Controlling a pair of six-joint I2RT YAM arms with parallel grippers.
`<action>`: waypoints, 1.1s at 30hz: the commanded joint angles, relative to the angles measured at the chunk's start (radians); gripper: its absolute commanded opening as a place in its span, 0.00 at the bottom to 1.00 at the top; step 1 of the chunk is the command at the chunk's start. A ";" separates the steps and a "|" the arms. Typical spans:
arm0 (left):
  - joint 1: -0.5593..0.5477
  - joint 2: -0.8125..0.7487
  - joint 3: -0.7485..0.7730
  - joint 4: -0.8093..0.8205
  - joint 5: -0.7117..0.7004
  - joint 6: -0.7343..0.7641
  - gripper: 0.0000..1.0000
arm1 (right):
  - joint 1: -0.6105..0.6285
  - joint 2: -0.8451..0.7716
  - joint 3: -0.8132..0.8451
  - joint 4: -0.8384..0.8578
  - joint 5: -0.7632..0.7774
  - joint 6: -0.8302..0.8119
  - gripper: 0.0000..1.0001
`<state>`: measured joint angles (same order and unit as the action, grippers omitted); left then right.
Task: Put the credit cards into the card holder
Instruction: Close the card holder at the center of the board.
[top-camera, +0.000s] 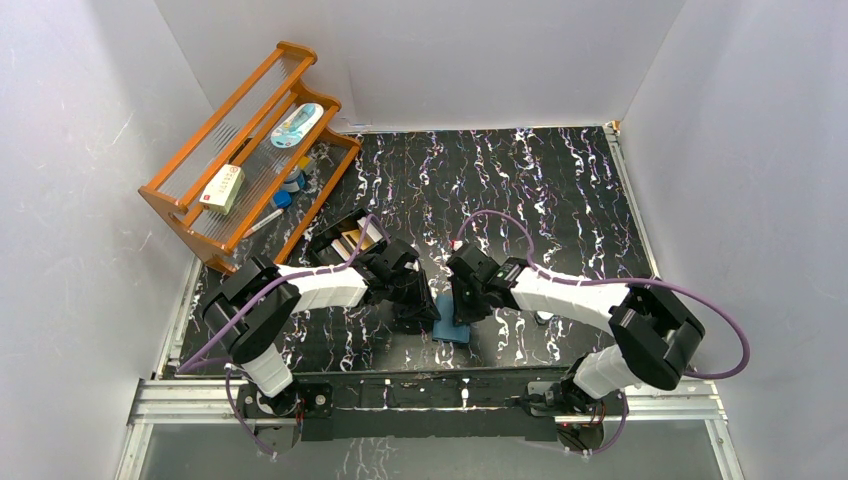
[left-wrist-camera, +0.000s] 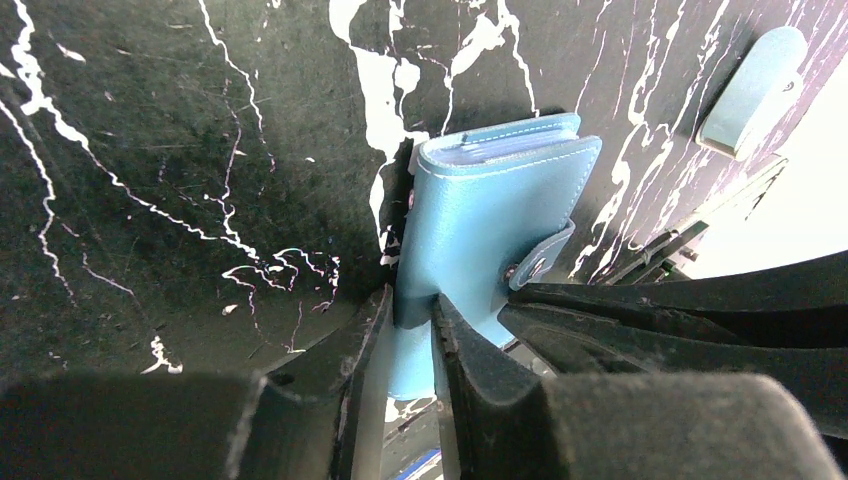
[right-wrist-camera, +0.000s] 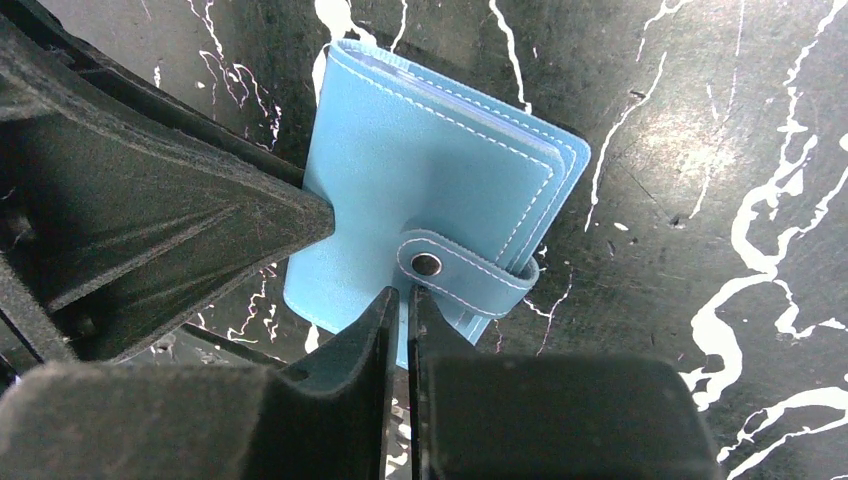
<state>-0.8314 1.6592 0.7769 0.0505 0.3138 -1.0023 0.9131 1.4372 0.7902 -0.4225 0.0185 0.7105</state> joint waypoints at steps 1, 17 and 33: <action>-0.009 -0.027 0.017 -0.030 -0.022 -0.005 0.19 | 0.006 -0.033 0.051 -0.034 0.003 0.015 0.18; -0.008 -0.019 0.017 -0.021 -0.018 -0.006 0.28 | -0.083 -0.077 0.010 0.052 0.043 0.013 0.29; -0.011 0.028 0.063 -0.112 -0.075 0.005 0.21 | -0.088 -0.075 -0.049 0.080 -0.013 0.040 0.27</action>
<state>-0.8356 1.6726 0.8188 -0.0116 0.2695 -1.0103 0.8249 1.3815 0.7395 -0.3599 0.0158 0.7387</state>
